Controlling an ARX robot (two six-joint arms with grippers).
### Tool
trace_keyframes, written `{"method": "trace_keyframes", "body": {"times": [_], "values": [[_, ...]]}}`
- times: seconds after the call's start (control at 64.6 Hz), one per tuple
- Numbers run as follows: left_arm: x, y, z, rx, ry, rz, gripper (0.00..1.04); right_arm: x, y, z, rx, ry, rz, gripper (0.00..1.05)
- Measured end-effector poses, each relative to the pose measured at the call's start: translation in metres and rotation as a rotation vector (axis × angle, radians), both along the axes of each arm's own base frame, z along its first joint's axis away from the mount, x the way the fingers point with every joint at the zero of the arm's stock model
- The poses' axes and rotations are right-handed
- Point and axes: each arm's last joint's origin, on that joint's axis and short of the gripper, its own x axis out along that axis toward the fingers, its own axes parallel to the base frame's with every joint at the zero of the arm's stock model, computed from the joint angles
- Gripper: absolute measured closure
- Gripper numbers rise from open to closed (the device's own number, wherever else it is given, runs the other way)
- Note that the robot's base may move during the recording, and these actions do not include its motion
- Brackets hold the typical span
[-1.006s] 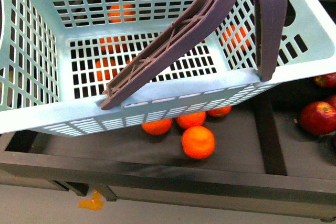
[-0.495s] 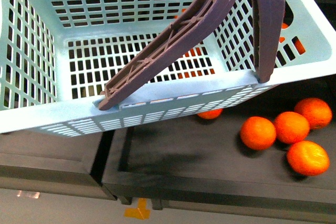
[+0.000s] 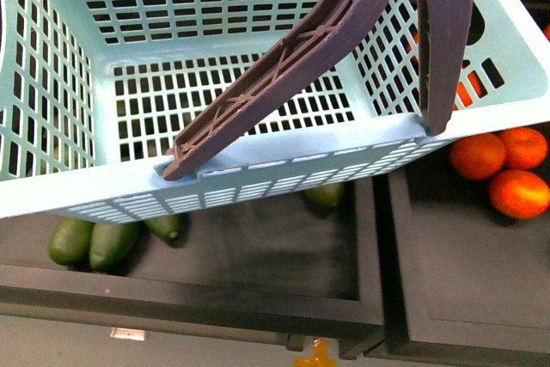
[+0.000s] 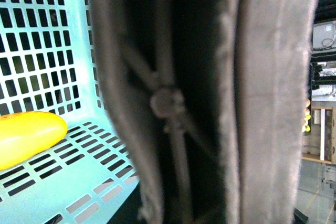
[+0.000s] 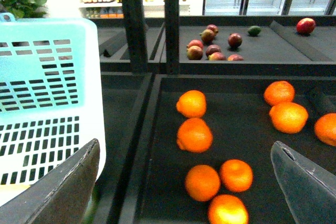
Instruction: Pick mango and avocado into basket
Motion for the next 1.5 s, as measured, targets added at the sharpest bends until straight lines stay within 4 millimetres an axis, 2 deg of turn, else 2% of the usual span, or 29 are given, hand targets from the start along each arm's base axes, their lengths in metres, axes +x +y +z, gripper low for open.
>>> {"method": "trace_keyframes", "body": {"times": [0.805,1.052,1.083,1.13,1.145,1.192,1.269,1.362,1.501], "values": [[0.0,0.0,0.0,0.001,-0.001,-0.001,0.91,0.0,0.0,0.0,0.0,0.002,0.0,0.09],[0.004,0.006,0.0,0.021,-0.017,0.034,0.91,0.0,0.0,0.0,0.0,0.002,0.006,0.09],[0.004,0.006,0.0,0.02,-0.016,0.032,0.91,0.001,0.0,0.0,0.016,0.014,-0.017,0.09],[0.003,0.005,0.0,0.016,-0.014,0.024,0.91,0.007,0.001,0.001,0.08,0.164,-0.165,0.09],[0.003,0.005,0.0,0.013,-0.011,0.02,0.91,0.011,-0.002,0.004,0.132,0.245,-0.274,0.09],[0.002,0.003,0.0,0.005,-0.005,0.012,0.91,0.014,-0.008,0.006,0.164,0.338,-0.384,0.09],[0.001,0.001,0.0,0.001,-0.002,0.0,0.91,0.017,-0.019,-0.001,0.207,0.454,-0.45,0.09],[0.0,0.0,0.0,-0.004,0.002,-0.011,0.91,0.024,-0.034,-0.009,0.238,0.489,-0.437,0.09],[-0.001,-0.002,0.0,-0.008,0.004,-0.019,0.91,0.04,-0.066,-0.02,0.184,0.486,-0.329,0.09]]}}
